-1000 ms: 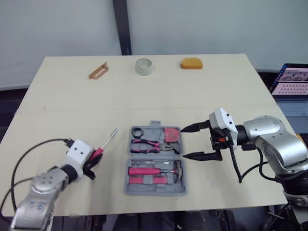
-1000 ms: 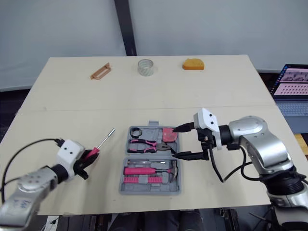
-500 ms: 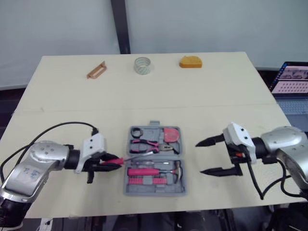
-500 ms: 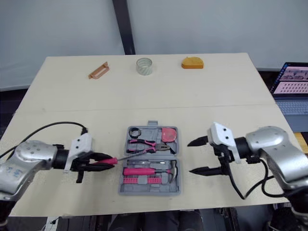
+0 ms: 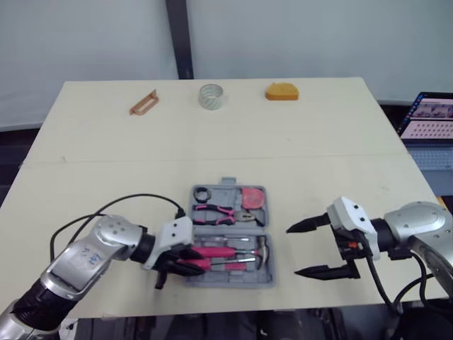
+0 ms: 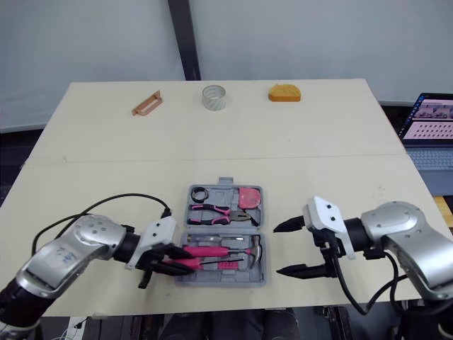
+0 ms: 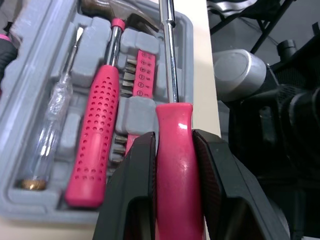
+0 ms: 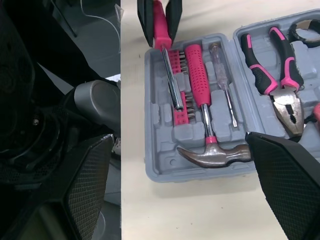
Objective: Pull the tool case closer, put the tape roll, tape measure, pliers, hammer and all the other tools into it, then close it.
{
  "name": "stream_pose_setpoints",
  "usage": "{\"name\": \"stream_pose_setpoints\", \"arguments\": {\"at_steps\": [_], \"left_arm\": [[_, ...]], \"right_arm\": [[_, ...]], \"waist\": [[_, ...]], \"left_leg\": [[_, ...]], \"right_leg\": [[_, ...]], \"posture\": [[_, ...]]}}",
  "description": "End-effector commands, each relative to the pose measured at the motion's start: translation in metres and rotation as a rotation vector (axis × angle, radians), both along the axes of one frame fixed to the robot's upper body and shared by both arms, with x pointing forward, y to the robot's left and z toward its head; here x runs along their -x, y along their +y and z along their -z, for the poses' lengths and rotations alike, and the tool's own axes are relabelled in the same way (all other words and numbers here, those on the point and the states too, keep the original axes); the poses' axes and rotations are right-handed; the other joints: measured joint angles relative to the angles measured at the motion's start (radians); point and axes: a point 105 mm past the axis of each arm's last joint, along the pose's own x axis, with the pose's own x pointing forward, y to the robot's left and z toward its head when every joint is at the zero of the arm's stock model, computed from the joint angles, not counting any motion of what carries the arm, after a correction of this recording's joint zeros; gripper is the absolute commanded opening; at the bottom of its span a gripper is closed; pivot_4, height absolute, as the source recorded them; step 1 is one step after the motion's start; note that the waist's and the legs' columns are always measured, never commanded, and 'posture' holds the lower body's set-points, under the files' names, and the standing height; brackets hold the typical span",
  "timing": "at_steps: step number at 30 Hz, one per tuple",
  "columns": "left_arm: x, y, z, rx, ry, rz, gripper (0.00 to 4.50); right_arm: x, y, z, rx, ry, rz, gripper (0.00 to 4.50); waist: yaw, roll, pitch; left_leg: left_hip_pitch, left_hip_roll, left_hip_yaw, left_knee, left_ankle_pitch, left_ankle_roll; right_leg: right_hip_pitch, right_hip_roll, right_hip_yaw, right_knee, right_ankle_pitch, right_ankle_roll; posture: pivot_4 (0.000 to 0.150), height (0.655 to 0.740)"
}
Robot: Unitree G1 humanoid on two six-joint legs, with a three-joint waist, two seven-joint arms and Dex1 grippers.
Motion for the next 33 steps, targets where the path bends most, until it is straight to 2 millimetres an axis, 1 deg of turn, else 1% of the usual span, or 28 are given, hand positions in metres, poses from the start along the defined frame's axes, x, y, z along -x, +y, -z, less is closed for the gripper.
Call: {"name": "stream_pose_setpoints", "arguments": {"at_steps": [1,4,10,13,24,28,33], "left_arm": [[0.002,-0.008,-0.002,-0.005,-0.01,0.017,0.63],[0.003,-0.011,0.003,-0.032,0.001,0.02,0.63],[-0.001,-0.014,0.007,-0.081,-0.021,0.015,0.63],[0.003,-0.018,0.006,-0.09,-0.01,0.039,0.63],[0.002,-0.031,0.002,-0.107,-0.016,0.073,0.63],[0.003,-0.033,0.006,-0.125,-0.003,0.091,0.63],[0.002,-0.037,0.007,-0.131,0.009,0.096,0.63]], "right_arm": [[0.003,0.002,-0.011,-0.016,-0.04,-0.001,4.5],[0.004,0.002,-0.011,-0.017,-0.037,0.003,4.5],[0.008,0.0,-0.008,0.008,-0.022,0.003,4.5],[0.011,-0.002,-0.007,0.017,-0.014,0.001,4.5],[0.014,-0.002,-0.003,0.026,0.0,0.005,4.5],[0.015,-0.002,-0.002,0.027,0.001,0.009,4.5],[0.016,-0.002,-0.002,0.027,0.0,0.014,4.5]], "waist": [[0.0,0.0,0.0],[0.0,0.0,0.0],[0.001,-0.001,0.0],[0.001,-0.001,0.0],[0.001,-0.001,0.001],[0.001,-0.001,0.001],[0.002,-0.001,0.001]], "left_leg": [[0.0,0.0,0.0,0.0,0.0,0.0],[0.0,0.0,0.0,0.0,0.0,0.0],[0.0,0.0,0.0,0.001,0.0,0.0],[0.0,0.0,0.0,0.001,0.0,0.0],[-0.001,0.0,-0.001,0.004,0.0,0.0],[-0.001,0.0,-0.002,0.006,0.0,0.0],[-0.002,0.0,-0.003,0.008,0.0,0.001]], "right_leg": [[0.0,0.0,0.0,0.0,0.0,0.0],[0.0,0.0,0.0,0.0,0.0,0.0],[0.0,0.0,0.0,0.0,0.0,0.0],[0.001,0.0,0.0,0.0,0.0,0.0],[0.001,0.0,0.0,0.001,0.0,0.0],[0.001,0.0,0.0,0.002,0.001,0.0],[0.002,0.0,-0.001,0.001,0.001,0.0]], "posture": [[0.15,0.74],[0.15,0.74],[0.15,0.74],[0.15,0.74],[0.15,0.74],[0.15,0.74],[0.15,0.74]]}}
